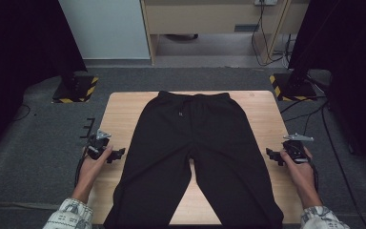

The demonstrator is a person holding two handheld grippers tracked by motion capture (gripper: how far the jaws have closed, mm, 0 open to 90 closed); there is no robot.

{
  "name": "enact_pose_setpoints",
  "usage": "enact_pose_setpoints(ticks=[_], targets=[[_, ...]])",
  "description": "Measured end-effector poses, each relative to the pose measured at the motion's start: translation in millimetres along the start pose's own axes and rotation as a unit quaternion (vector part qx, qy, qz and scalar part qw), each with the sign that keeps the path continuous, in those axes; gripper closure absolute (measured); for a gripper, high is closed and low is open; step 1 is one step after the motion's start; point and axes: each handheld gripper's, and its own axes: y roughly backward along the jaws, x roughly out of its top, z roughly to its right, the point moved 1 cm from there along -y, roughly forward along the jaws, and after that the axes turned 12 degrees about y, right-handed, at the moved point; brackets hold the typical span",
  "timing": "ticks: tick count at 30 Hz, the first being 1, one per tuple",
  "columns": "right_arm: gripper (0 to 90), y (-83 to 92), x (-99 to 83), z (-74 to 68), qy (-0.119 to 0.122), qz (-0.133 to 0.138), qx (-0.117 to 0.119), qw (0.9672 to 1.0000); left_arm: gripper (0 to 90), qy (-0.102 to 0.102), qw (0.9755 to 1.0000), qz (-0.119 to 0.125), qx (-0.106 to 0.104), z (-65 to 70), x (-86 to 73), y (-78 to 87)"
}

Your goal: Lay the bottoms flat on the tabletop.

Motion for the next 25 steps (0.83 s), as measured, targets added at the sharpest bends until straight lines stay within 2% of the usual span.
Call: enact_pose_setpoints(ticks=[3,5,10,12,20,25], targets=[[13.9,-2.5,-3.0,1.1,0.001,-0.004,-0.004,1.0,6.7,0.008,1.0,0.001,0.0,-1.5,-1.5,-2.5],[13.5,-4.6,-6.0,1.7,0.001,-0.011,-0.008,0.9999,6.6,0.003,1.0,-0.006,0.002,-1.9,-2.8,-4.7],[12.5,-5.6,-11.4,2.2,0.0,0.007,-0.023,0.9997,5.8,0.011,0.9999,0.004,-0.003,-4.9,-6.8,-5.5],[12.4,-4.8,-11.8,1.6,-0.001,0.006,-0.023,0.9997,5.3,0.021,0.9996,0.019,-0.009,-7.0,-11.4,-5.7],[12.5,7.9,-22.4,-11.2,0.009,0.008,-0.014,0.9998,5.0,0.018,0.9996,0.018,-0.01,1.4,-23.6,4.6],[12.5,16.2,-28.9,-19.6,0.01,0.009,-0.01,0.9999,4.7,0.021,0.9996,0.018,-0.009,2.2,-26.4,7.1]])
